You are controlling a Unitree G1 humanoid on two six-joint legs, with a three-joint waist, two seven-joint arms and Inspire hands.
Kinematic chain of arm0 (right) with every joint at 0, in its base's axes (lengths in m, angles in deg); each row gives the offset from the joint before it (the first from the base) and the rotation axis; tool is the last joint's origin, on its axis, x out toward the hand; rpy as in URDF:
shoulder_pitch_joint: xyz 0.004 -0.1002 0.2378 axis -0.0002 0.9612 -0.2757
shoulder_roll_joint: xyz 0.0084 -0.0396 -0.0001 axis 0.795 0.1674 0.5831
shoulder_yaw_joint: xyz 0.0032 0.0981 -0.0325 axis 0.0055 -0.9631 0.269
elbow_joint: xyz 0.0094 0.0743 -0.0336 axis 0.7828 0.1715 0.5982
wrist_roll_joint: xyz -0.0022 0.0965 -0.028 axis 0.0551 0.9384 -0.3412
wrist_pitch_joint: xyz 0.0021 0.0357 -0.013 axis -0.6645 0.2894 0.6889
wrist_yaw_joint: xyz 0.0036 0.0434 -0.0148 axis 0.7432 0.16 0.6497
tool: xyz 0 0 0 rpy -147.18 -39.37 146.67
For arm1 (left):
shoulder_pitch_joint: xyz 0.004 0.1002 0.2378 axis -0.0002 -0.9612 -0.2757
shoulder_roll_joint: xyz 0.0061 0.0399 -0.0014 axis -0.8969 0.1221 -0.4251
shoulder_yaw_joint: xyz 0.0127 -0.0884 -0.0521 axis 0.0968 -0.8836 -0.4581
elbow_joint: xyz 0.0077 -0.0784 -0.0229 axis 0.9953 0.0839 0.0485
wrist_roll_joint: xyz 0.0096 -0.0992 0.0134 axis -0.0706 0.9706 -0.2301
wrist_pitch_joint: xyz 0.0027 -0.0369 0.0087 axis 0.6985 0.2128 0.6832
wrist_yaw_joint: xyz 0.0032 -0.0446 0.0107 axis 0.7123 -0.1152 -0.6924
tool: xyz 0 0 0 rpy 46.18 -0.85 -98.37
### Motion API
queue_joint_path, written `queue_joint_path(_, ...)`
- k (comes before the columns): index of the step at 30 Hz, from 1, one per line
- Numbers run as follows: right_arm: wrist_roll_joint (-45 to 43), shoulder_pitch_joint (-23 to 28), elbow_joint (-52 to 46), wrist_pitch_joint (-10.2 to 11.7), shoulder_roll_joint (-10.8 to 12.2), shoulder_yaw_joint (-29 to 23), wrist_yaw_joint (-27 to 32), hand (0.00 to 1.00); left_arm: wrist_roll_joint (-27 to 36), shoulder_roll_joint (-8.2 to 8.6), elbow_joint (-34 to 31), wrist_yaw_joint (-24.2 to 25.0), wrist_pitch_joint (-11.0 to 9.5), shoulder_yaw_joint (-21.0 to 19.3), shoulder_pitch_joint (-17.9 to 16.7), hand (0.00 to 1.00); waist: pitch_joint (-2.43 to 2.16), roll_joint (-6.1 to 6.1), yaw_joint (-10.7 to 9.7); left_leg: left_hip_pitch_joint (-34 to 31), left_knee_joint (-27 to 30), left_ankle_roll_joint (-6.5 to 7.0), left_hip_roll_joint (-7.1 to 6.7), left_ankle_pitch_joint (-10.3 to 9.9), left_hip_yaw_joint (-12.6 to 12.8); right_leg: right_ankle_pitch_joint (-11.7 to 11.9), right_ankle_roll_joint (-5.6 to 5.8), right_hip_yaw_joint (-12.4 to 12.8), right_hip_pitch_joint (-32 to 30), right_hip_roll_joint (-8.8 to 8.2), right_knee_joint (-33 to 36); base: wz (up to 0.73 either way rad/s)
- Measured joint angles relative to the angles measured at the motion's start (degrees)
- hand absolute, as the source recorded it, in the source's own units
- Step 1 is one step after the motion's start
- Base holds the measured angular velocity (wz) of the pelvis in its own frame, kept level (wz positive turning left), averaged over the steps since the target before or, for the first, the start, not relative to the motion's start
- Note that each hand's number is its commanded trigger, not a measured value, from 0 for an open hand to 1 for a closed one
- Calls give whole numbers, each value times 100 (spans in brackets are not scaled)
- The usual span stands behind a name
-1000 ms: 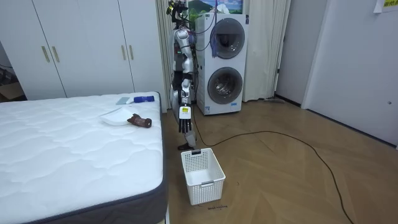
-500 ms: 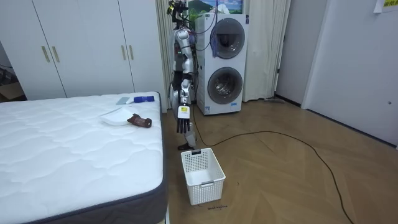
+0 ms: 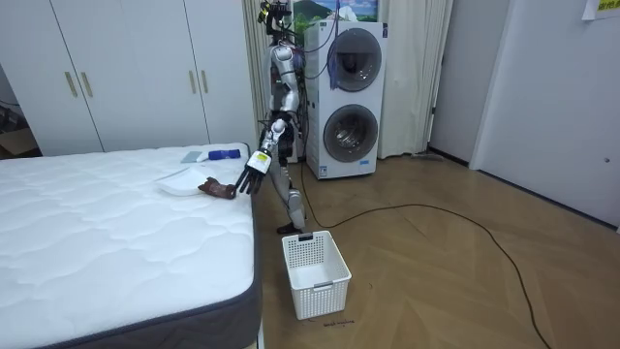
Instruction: Clean bed
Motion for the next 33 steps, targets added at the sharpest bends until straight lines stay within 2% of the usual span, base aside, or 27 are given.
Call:
queue_joint_path(2, 6, -4, -1, 29, -1, 8, 0, 0, -9, 0, -43, -65, -90, 64, 94, 0, -19, -9, 0, -16, 3, 0, 0, 0, -9, 0, 0, -15, -12, 0, 0, 0)
queue_joint_path(7, 101, 5, -27, 56, -38, 181, -35, 0, -43, -1, -586, -95, -111, 286, 125, 0, -20, 3, -10, -19, 16, -1, 1, 1, -11, 0, 0, -22, -8, -2, -8, 0)
queue_joint_path(12, 22, 14, -26, 111, -38, 212, -58, 0, -72, -15, -988, -103, -125, 315, 152, 0, -16, -5, -142, 20, 15, -1, 2, 1, -11, 0, 0, -21, 11, -5, -1, 0)
queue_joint_path(22, 11, 107, -21, 113, -37, 269, -278, 0, -148, -45, -998, -180, -231, 456, 391, 0, -19, -3, -178, -22, 22, -1, 2, 1, 3, 1, -1, -1, -22, -4, 15, 0)
queue_joint_path(30, 7, -11, -43, 106, -36, 725, -299, 0, -184, -139, -988, -67, -232, 985, 637, 0, -17, -1, -164, -386, 118, 0, 1, 2, 32, 3, -4, 25, -390, -17, 124, -2)
queue_joint_path(33, -8, -70, -46, 105, -39, 729, -304, 0, -186, -141, -910, 82, -232, 1099, 808, 0, -6, 4, -240, -479, 167, 0, -8, 2, -15, 5, -4, -76, -422, -40, 99, 13)
